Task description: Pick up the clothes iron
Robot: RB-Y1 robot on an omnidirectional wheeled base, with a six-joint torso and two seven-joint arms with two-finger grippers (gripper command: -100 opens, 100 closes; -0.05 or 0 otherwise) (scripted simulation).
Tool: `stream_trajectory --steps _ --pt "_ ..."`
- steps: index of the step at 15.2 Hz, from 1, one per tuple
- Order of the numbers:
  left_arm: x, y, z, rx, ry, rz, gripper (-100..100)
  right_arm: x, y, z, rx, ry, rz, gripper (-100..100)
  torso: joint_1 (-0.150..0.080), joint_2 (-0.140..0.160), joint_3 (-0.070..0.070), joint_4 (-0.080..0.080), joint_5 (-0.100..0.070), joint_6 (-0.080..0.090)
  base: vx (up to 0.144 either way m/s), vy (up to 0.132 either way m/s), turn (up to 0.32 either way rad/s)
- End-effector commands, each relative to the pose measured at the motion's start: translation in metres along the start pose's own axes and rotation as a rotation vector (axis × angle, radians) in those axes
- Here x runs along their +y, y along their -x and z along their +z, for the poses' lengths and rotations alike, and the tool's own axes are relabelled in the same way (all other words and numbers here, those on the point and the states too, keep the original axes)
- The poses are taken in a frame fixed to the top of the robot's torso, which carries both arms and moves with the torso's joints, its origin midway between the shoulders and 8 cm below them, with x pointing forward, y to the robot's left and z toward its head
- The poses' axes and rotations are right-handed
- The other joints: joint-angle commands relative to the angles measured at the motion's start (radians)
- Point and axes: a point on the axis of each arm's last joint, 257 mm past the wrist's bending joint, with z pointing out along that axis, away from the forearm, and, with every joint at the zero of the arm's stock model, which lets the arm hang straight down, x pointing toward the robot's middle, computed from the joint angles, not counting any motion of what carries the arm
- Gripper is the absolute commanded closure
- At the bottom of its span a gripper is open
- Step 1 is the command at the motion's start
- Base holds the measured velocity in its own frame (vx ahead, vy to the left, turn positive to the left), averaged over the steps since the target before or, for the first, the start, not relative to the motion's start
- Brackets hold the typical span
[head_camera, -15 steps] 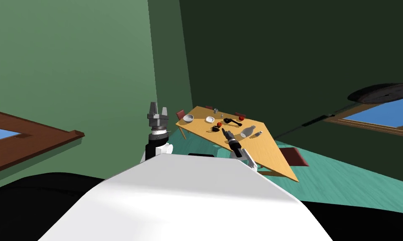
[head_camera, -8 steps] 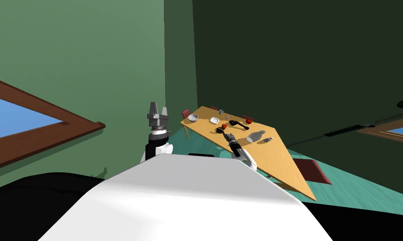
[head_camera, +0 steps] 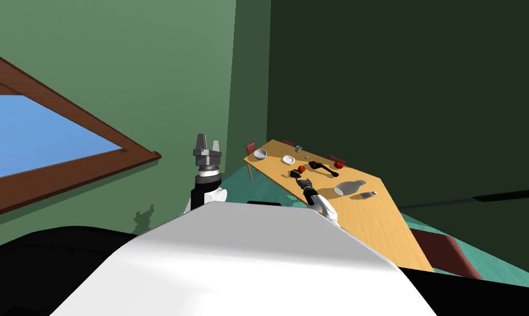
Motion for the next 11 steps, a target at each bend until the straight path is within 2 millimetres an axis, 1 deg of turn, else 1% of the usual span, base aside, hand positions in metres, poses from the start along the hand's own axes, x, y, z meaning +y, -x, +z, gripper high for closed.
stream_trajectory --steps 1,2,3,4,5,6,7,8,9,10,11 --pt "0.0 0.0 0.0 0.0 0.0 0.0 0 -0.006 -0.004 -0.001 0.017 -0.018 -0.047 -100 0.0 0.0 0.0 0.0 0.0 0.0 0.004 0.015 0.089" --pt "0.0 0.0 0.0 0.0 0.0 0.0 0 -0.021 -0.019 0.002 0.055 -0.052 -0.126 -100 0.0 0.0 0.0 0.0 0.0 0.001 0.001 0.021 0.186" --pt "0.0 0.0 0.0 0.0 0.0 0.0 0 -0.022 -0.019 0.002 0.055 -0.054 -0.135 -100 -0.001 0.0 0.0 0.0 0.0 0.0 0.0 0.021 0.21" --pt "0.0 0.0 0.0 0.0 0.0 0.0 0 -0.036 -0.028 0.004 0.085 -0.086 -0.195 -100 0.0 0.001 0.0 0.0 0.0 0.0 0.004 0.026 0.274" --pt "0.0 0.0 0.0 0.0 0.0 0.0 0 -0.038 -0.032 0.003 0.093 -0.089 -0.219 -100 0.0 0.0 0.0 0.0 0.0 0.0 0.007 0.025 0.235" --pt "0.0 0.0 0.0 0.0 0.0 0.0 0 -0.038 -0.032 0.003 0.093 -0.089 -0.222 -100 0.0 0.0 0.0 0.0 0.0 0.0 0.006 0.013 0.06" --pt "0.0 0.0 0.0 0.0 0.0 0.0 0 -0.053 -0.041 0.004 0.123 -0.121 -0.288 -100 -0.001 0.0 0.0 0.0 0.0 0.001 0.004 0.019 0.14" --pt "0.0 0.0 0.0 0.0 0.0 0.0 0 -0.055 -0.044 0.004 0.129 -0.123 -0.307 -100 -0.001 0.0 0.0 0.0 0.0 0.0 0.003 0.02 0.191" --pt "0.0 0.0 0.0 0.0 0.0 0.0 0 -0.069 -0.049 0.004 0.154 -0.152 -0.37 -100 0.0 0.001 0.0 0.0 0.0 0.0 0.003 0.023 0.274" --pt "0.0 0.0 0.0 0.0 0.0 0.0 0 -0.072 -0.054 0.003 0.164 -0.155 -0.39 -100 0.0 0.0 0.0 0.0 0.0 0.0 0.006 0.02 0.227" --pt "0.0 0.0 0.0 0.0 0.0 0.0 0 -0.072 -0.054 0.003 0.164 -0.155 -0.39 -100 0.0 0.0 0.0 0.0 0.0 0.0 0.006 0.012 0.058"
